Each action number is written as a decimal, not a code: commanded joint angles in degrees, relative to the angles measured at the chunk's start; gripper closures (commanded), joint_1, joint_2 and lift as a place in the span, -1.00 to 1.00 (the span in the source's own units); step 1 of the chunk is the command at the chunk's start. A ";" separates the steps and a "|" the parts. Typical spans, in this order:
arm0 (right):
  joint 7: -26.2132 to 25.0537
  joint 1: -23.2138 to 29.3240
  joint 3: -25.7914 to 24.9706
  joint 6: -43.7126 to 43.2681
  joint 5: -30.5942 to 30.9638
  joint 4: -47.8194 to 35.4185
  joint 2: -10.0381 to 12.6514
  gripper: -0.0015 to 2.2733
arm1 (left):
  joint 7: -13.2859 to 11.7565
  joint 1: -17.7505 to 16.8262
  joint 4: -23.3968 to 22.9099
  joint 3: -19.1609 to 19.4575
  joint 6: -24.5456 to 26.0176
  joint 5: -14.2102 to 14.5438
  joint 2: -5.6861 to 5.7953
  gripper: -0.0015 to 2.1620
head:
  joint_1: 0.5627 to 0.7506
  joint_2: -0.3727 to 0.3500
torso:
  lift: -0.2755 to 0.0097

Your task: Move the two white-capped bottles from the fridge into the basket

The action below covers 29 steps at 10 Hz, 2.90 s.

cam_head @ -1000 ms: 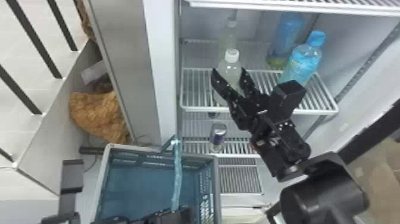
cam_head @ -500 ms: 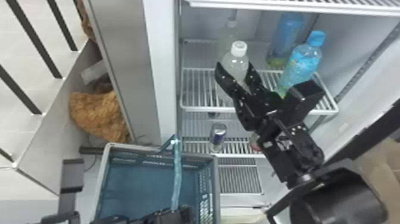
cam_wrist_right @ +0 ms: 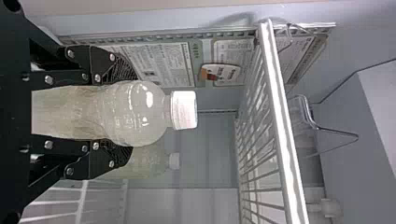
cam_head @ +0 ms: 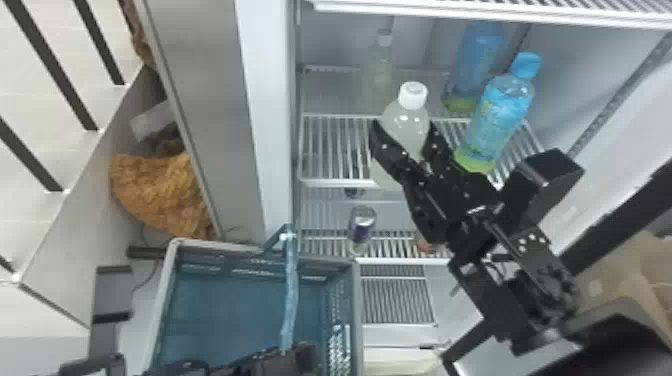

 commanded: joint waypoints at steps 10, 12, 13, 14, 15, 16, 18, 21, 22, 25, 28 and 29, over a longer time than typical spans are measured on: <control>3.89 14.84 -10.31 22.86 -2.41 -22.59 2.44 -0.11 | 0.00 -0.29 0.00 0.23 0.00 -1.34 0.01 0.12 | 0.41 -0.40 | 0.93; 3.89 17.66 -11.11 27.08 -2.98 -25.40 2.79 -0.11 | 0.00 -0.29 0.00 0.23 0.00 -1.68 0.01 0.12 | 0.41 -0.45 | 0.93; 3.89 18.64 -11.23 29.05 -3.09 -26.95 2.88 -0.11 | 0.00 -0.29 0.00 0.35 0.28 -1.80 0.01 0.12 | 0.41 -0.46 | 0.93; 3.89 19.77 -11.45 32.14 -3.32 -29.20 3.05 -0.11 | 0.00 -0.15 0.00 0.35 0.70 -1.80 0.19 0.12 | 0.41 -0.46 | 0.93; 3.80 20.89 -11.57 35.23 -2.63 -30.60 3.14 -0.11 | 0.00 -0.01 0.00 0.57 0.98 -1.80 0.27 0.12 | 0.41 -0.46 | 0.93; 3.80 20.89 -11.80 38.89 -3.09 -30.46 3.23 -0.11 | 0.00 0.13 0.00 0.57 1.27 -1.80 0.27 0.12 | 0.41 -0.46 | 0.93; 3.97 20.47 -11.80 44.38 -3.66 -29.48 3.32 -0.11 | 0.00 -0.01 0.00 0.35 1.41 -1.68 0.54 0.12 | 0.41 -0.49 | 0.93; 5.82 18.08 -12.02 49.30 -6.29 -25.54 3.41 -0.11 | 0.00 -0.29 0.00 -0.22 1.83 -1.68 0.54 0.12 | 0.41 -0.51 | 0.93; 7.14 16.39 -12.02 50.56 -6.75 -23.29 3.49 -0.11 | 0.00 -0.43 0.00 -0.11 1.83 -1.57 0.54 0.12 | 0.41 -0.50 | 0.93; 10.92 12.88 -11.11 51.69 -7.09 -18.65 3.32 -0.11 | 0.00 -0.72 0.00 -0.57 1.83 -1.91 0.54 0.12 | 0.41 -0.45 | 0.93; 14.87 7.95 -6.54 51.69 -11.89 -11.48 1.21 -0.11 | 0.00 -0.57 0.00 -0.57 1.97 -2.14 0.54 0.12 | 0.41 -0.22 | 0.93; 15.14 6.83 -5.40 51.69 -12.46 -10.21 0.86 -0.11 | 0.00 -0.57 0.14 -0.68 1.97 -2.26 0.54 0.12 | 0.41 -0.15 | 0.93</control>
